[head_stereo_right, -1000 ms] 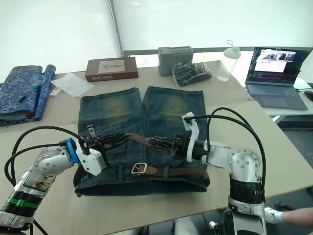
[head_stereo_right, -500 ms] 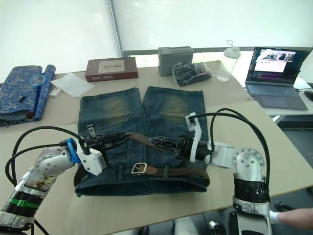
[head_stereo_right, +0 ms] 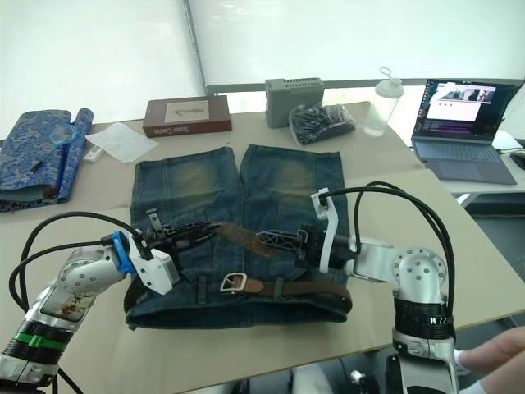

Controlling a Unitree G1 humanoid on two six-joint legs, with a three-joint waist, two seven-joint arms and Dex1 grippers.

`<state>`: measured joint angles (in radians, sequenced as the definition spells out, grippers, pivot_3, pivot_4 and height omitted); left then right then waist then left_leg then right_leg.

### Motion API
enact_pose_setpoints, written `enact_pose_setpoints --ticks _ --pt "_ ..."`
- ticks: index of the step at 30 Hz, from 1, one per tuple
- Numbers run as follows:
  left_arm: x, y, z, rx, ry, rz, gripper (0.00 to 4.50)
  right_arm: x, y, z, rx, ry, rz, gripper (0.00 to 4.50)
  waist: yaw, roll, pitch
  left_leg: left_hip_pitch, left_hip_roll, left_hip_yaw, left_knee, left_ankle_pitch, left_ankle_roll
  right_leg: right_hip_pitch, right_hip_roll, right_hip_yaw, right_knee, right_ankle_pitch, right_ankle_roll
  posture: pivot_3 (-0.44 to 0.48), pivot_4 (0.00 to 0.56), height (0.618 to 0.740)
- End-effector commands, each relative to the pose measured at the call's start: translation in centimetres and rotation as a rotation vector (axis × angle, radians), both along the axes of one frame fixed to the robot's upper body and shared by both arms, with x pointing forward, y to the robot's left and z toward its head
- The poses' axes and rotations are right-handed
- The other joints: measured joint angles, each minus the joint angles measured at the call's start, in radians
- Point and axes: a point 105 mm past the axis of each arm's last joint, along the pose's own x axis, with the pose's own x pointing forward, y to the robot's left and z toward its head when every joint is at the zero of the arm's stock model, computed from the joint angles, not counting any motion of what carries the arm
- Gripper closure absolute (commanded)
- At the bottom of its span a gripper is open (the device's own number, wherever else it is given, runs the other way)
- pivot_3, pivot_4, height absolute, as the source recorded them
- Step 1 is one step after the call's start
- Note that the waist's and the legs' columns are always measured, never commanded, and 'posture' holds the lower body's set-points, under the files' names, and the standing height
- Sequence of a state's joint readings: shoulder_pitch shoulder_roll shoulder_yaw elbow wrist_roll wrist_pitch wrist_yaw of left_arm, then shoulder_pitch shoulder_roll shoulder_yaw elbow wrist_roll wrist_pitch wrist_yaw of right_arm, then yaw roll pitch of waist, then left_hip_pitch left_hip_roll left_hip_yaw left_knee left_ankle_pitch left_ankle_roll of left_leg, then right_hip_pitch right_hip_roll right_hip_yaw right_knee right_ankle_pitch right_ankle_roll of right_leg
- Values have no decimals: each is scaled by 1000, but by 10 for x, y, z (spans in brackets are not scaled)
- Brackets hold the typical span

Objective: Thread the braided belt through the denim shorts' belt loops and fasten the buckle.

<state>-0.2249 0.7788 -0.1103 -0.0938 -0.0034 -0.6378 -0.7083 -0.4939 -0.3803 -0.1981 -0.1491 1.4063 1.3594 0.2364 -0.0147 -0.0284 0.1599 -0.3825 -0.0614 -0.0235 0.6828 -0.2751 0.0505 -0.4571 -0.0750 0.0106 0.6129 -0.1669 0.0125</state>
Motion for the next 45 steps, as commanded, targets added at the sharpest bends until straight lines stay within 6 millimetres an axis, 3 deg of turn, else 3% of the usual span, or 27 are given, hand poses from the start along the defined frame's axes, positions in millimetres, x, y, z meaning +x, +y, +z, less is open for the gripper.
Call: enact_pose_setpoints --ticks 1,4,5,7,10,11,14,17,21,23,28,33,38,45 --pt "-12 -7 9 -23 45 -56 2597 -2 2 14 36 -42 23 4500 0 0 0 0 0 0 0 0 0 0 0 0 0 0 0 0 150 740" --pt "-9 -4 12 -65 129 -16 1314 -1 2 14 40 -40 23 4500 0 0 0 0 0 0 0 0 0 0 0 0 0 0 0 0 150 740" --pt "-5 -1 13 -114 230 22 887 -1 2 15 41 -40 23 4500 1 0 0 0 0 0 0 0 0 1 0 0 0 0 0 0 150 740" --pt "0 12 14 -299 678 124 13 1 1 16 42 -43 19 4500 -1 0 0 0 0 0 1 0 0 1 1 0 0 0 0 0 150 740" --pt "-19 17 21 -473 1227 96 13 4 -1 18 45 -47 7 4500 -10 1 1 -1 2 -1 2 0 0 0 4 -1 1 0 1 0 150 740" --pt "-27 17 28 -506 1333 51 13 5 -1 18 45 -48 4 4500 -10 2 2 0 2 -1 2 0 0 0 6 -1 1 -1 1 0 150 740" --pt "-40 18 39 -623 1555 7 13 7 -1 19 38 -53 1 4500 -14 3 3 1 1 0 3 -1 1 1 7 -1 0 -2 3 0 150 740" --pt "-42 22 35 -748 1716 45 13 7 0 20 33 -61 7 4500 -16 3 3 1 0 0 3 -1 2 1 7 0 1 -2 3 0 150 740" --pt "-33 27 21 -902 1786 69 13 5 1 22 19 -76 17 4500 -10 6 2 2 0 0 3 -1 2 2 7 1 1 -1 2 0 150 740" --pt "-32 22 20 -953 1785 36 13 5 0 22 1 -87 12 4500 -4 5 2 4 -1 1 3 -1 2 2 6 2 1 -1 2 0 150 740" --pt "-29 1 -1 -1067 1800 144 13 1 3 25 2 -106 30 4500 3 5 2 3 -1 2 3 -1 1 2 3 3 1 -1 1 0 150 740" --pt "-24 -9 -5 -1241 1797 163 13 -5 6 26 -6 -126 44 4500 4 5 2 3 -1 2 3 -1 1 2 0 4 0 0 1 0 150 740" --pt "-10 -16 -4 -1543 1809 191 13 -9 9 26 -16 -140 53 4500 13 5 1 3 -1 1 3 0 0 3 0 5 0 0 0 0 150 740" --pt "-14 -29 0 -1606 1848 161 13 -10 10 24 -26 -142 54 4500 21 5 1 2 -1 2 3 0 0 3 1 4 0 1 0 0 150 740"
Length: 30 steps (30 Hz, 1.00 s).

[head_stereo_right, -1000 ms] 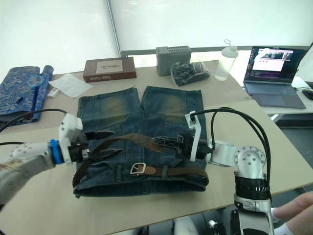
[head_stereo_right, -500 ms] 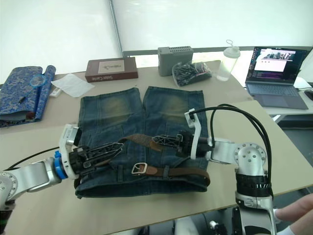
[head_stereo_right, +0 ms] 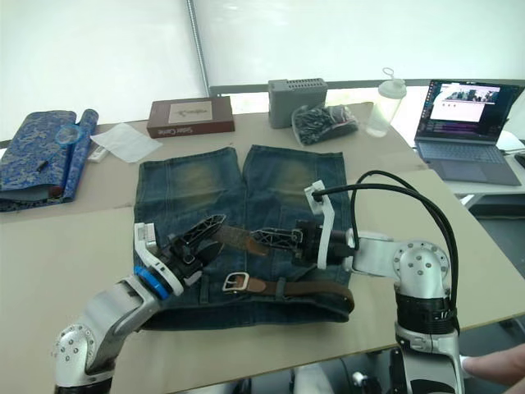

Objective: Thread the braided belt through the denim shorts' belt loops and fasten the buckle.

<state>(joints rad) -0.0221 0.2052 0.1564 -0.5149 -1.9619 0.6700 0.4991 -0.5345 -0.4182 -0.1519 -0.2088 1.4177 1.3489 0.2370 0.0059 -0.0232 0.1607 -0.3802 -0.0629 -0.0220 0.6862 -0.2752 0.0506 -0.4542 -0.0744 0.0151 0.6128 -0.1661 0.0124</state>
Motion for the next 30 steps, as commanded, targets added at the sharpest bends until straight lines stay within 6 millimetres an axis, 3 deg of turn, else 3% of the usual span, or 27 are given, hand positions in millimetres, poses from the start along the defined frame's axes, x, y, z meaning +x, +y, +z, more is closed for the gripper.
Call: enact_pose_setpoints --ticks 1,4,7,14,15,30 --pt "-6 -4 11 6 -42 -14 13 -4 2 11 28 -52 9 4500 1 0 0 0 0 0 0 0 0 0 0 0 0 0 0 0 150 740" --pt "-6 -4 12 11 -51 -22 13 -3 2 10 25 -51 6 4500 2 0 0 0 0 0 0 0 0 0 1 -1 0 0 0 0 150 740" --pt "-7 -2 10 26 -55 -29 802 -3 1 9 20 -49 3 4500 3 0 0 0 0 1 0 0 0 0 3 -2 0 0 0 0 150 740" --pt "-10 5 0 95 -88 -109 4170 -4 -2 8 0 -49 11 4500 3 0 0 1 0 1 0 0 0 1 6 -2 0 0 0 0 150 740" --pt "-9 7 0 97 -94 -117 4457 -4 -2 8 -2 -49 13 4500 3 0 0 1 0 1 0 0 0 1 6 -2 0 0 0 0 150 740" --pt "-10 18 0 111 -133 -156 4457 -4 -1 8 -24 -88 28 4500 3 0 0 1 0 1 0 0 0 1 5 -2 -1 0 0 0 150 740"
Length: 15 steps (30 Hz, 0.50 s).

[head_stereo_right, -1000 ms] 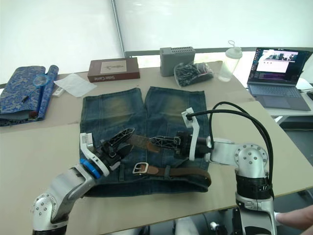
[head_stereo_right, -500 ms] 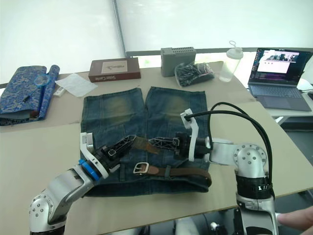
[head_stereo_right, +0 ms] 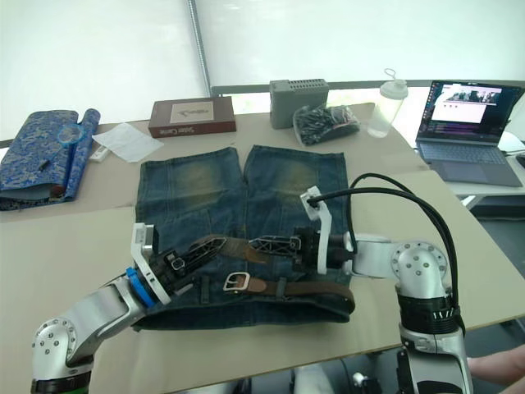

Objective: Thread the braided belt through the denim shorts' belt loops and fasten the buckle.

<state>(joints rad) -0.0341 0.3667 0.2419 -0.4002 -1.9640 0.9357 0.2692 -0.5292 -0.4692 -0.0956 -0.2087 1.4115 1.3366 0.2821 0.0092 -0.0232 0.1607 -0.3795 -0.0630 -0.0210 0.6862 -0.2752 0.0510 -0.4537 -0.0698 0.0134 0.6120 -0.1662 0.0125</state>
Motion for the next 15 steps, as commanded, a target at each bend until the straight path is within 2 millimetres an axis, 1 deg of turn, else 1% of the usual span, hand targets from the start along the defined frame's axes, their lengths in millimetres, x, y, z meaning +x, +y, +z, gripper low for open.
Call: enact_pose_setpoints --ticks 1,3,4,6,7,8,9,11,15 --pt "2 8 7 -19 -21 44 4457 1 -1 16 11 -122 -6 4500 0 0 0 0 0 0 0 0 0 0 -1 0 0 0 0 0 150 740" --pt "3 16 7 -24 -14 96 4500 -4 3 18 24 -146 27 3622 0 0 0 0 0 0 0 0 0 0 -3 0 0 0 0 0 150 740" --pt "3 18 7 -27 -12 112 4500 -6 5 19 29 -152 39 3358 0 0 0 0 0 0 0 0 0 0 -3 0 0 0 0 0 150 740" --pt "2 23 7 -28 -9 148 4500 -5 6 17 19 -177 27 2606 -2 0 0 0 1 0 0 0 0 0 -3 0 0 0 0 0 150 740" --pt "1 32 7 -28 -5 191 4500 -5 8 17 9 -216 22 2330 -2 0 0 0 1 0 0 0 0 0 -3 0 0 0 0 0 150 740" --pt "-1 38 6 -28 -3 223 4500 -5 9 16 2 -246 21 1920 -2 0 0 0 1 0 0 0 0 0 -3 0 0 0 0 0 150 740" --pt "-3 49 4 -17 6 260 4500 -5 12 16 -11 -298 25 1604 -2 0 0 0 1 0 0 0 0 0 -3 0 -1 0 0 0 150 740" --pt "-8 66 -5 24 33 298 4500 -10 19 11 -53 -394 63 1604 -3 0 0 0 1 0 0 0 0 -1 -3 0 -1 0 0 0 150 740" --pt "-20 89 -18 88 79 322 4500 -12 28 -8 -153 -531 113 1604 -3 0 0 1 1 0 0 0 0 -1 -2 -1 0 0 0 0 150 740"
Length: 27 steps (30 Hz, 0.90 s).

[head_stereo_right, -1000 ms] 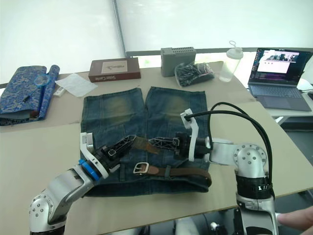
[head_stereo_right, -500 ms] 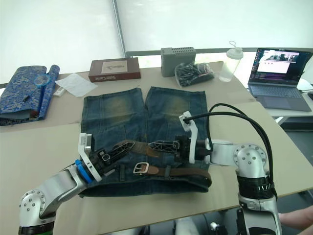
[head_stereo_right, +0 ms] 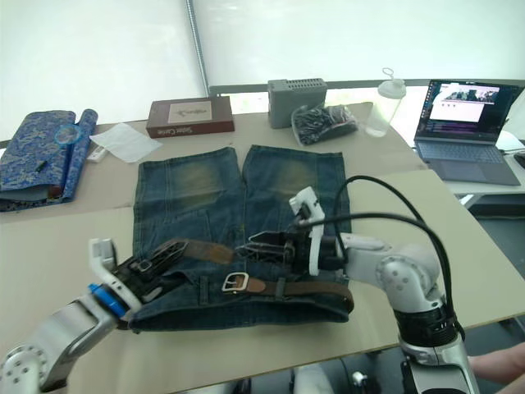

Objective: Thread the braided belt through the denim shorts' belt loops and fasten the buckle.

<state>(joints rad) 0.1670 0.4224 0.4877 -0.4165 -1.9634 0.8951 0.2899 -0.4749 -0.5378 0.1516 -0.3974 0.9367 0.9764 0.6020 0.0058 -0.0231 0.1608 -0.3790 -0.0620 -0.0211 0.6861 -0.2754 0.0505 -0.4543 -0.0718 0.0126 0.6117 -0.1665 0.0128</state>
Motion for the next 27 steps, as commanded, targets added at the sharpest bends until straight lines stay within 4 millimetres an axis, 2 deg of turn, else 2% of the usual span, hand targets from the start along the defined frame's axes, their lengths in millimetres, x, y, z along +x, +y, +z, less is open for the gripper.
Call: enact_pose_setpoints --ticks 1,8,11,17,19,23,27 --pt "-10 15 0 27 -4 6 4500 -8 8 -3 -33 -158 71 1604 2 0 0 0 0 0 0 0 0 0 1 0 0 0 0 0 150 740" --pt "-27 34 -5 80 25 2 4500 -26 3 -25 -106 -348 231 1604 5 -1 0 0 -1 0 0 0 0 1 1 -1 -1 0 0 0 150 740" --pt "-34 38 -6 111 38 2 4500 -26 1 -30 -130 -392 257 1604 2 -1 1 1 1 0 0 0 0 0 -1 -1 -1 -1 0 0 150 740" --pt "-38 29 -6 155 61 33 4500 -23 0 -35 -137 -440 266 1604 4 -2 1 0 2 0 0 0 -1 0 -2 0 -1 -1 0 0 150 740" --pt "-40 21 -9 205 111 62 4500 -22 0 -33 -128 -444 261 1604 7 -2 1 0 2 0 0 0 -1 0 -3 0 -1 -1 0 0 150 740" --pt "-37 21 -15 272 228 190 4500 -21 -3 -33 -128 -455 262 1604 8 -2 1 0 2 -1 0 -3 -5 1 -4 3 -1 0 -1 0 150 740" --pt "-40 16 -19 315 292 210 4500 -21 -3 -33 -134 -464 271 1604 7 -2 1 0 2 -2 0 -2 -5 1 -3 2 -1 -1 -1 0 150 740"
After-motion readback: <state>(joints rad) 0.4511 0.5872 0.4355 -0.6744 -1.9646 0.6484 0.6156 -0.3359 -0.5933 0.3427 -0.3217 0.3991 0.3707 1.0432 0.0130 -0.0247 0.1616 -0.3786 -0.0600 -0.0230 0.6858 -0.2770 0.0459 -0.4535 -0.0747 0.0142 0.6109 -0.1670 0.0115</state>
